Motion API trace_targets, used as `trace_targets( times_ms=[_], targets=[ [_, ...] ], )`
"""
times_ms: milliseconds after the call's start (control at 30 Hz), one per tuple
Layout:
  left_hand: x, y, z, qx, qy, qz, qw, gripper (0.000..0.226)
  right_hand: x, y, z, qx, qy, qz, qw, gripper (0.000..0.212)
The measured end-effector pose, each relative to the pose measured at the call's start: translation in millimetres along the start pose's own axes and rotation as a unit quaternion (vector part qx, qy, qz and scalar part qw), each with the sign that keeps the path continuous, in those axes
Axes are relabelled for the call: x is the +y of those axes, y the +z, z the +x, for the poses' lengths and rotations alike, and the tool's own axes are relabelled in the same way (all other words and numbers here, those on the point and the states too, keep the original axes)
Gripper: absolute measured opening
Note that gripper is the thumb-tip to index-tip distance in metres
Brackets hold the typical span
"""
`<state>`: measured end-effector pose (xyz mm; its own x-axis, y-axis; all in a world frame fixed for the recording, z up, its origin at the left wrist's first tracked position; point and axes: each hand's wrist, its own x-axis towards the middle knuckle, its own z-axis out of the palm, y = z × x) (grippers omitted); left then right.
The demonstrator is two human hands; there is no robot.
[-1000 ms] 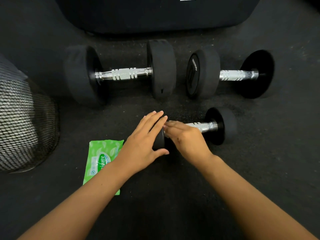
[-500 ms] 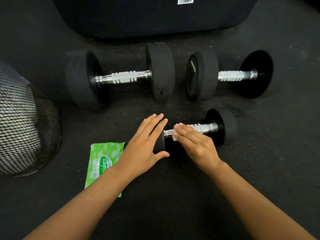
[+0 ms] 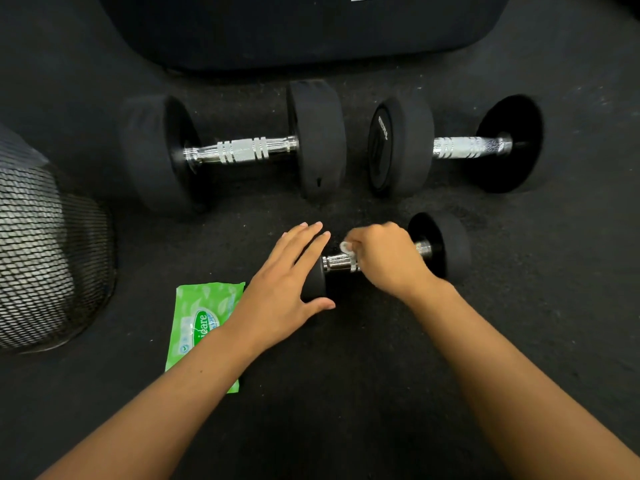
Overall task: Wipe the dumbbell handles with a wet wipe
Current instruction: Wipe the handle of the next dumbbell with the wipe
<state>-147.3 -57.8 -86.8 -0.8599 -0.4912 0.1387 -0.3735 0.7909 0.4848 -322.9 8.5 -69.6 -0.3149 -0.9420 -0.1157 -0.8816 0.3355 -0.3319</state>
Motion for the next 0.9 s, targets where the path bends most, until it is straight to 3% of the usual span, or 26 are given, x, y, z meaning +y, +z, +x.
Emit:
trace_targets(
  times_ms=[100, 233, 333, 433, 567, 900],
  targets=[
    [0.1, -0.9, -0.4, -0.003, -0.001, -0.003, 1.0, 0.094, -6.9, 0.7, 10.6, -0.05, -0.032, 0.031, 0.998, 0.02],
    [2.8, -1.9, -2.7, -0.004, -0.004, -0.006, 1.0, 0.095, 3.3, -8.7, 2.9, -0.056, -0.058, 0.11, 0.991, 0.017],
    [2.6, -2.4, -1.0, 0.0, -0.002, -0.005, 1.0, 0.094, -0.3, -5.5, 13.7, -0.061, -0.053, 0.081, 0.993, 0.018],
    [1.1, -4.1, 2.1, -0.004, -0.011, -0.013, 1.0, 0.094, -10.1, 5.9, 9.6, -0.037, -0.096, 0.041, 0.994, 0.021],
    [3.5, -3.8, -0.8, -0.001, -0.005, -0.013, 1.0, 0.094, 4.8, 1.0, -19.3, -0.018, -0.16, 0.099, 0.982, 0.031],
    [5.1, -2.1, -3.1, -0.002, -0.004, -0.005, 1.0, 0.095, 0.7, 16.9, -22.0, 0.046, -0.125, 0.111, 0.985, 0.028]
  ],
)
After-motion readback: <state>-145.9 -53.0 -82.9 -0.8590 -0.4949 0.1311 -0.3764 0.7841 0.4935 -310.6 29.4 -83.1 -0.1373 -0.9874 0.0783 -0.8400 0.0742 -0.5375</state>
